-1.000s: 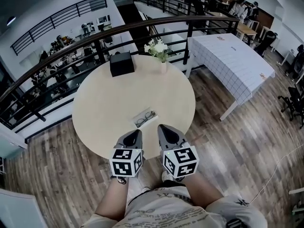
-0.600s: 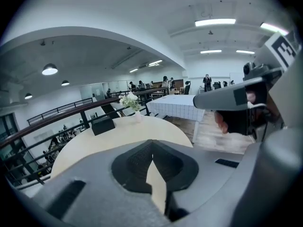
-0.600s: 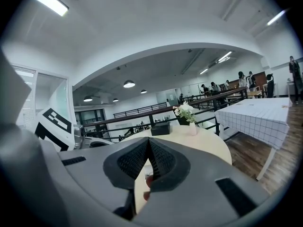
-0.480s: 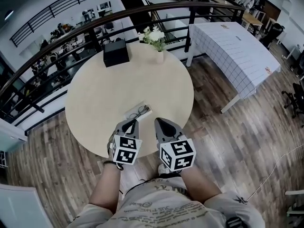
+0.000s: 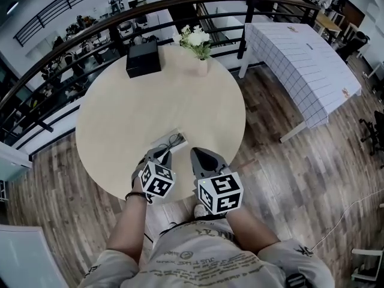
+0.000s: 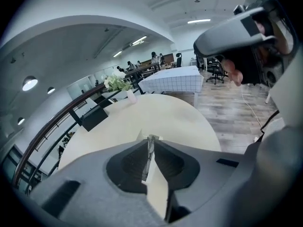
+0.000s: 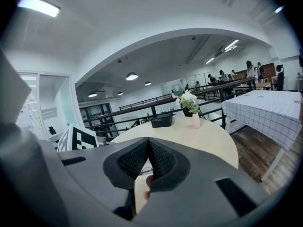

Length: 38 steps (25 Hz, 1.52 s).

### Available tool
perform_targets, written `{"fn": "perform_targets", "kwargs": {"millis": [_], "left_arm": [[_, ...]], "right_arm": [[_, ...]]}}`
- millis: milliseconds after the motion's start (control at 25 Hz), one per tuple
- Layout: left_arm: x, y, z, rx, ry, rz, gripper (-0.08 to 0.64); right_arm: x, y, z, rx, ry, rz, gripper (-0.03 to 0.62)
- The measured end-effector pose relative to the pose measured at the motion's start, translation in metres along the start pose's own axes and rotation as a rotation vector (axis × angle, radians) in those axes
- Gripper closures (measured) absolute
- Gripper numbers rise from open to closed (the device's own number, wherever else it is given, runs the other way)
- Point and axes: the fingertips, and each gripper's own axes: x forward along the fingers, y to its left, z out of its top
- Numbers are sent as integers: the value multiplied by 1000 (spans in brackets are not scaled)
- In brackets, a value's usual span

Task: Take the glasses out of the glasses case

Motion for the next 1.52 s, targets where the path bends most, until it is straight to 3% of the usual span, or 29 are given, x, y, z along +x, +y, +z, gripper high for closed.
{"fn": "perform_targets", "kwargs": {"millis": [80, 520, 1520], "left_arm": [[25, -3, -2, 25, 31, -18, 492], [97, 8, -43, 63, 203, -27, 489], [165, 19, -75, 152, 430, -125, 491]], "right_arm": [[11, -17, -2, -3, 12, 5, 581], [33, -58, -12, 5, 77, 3, 581], [47, -102, -17, 40, 117, -54, 581]]}}
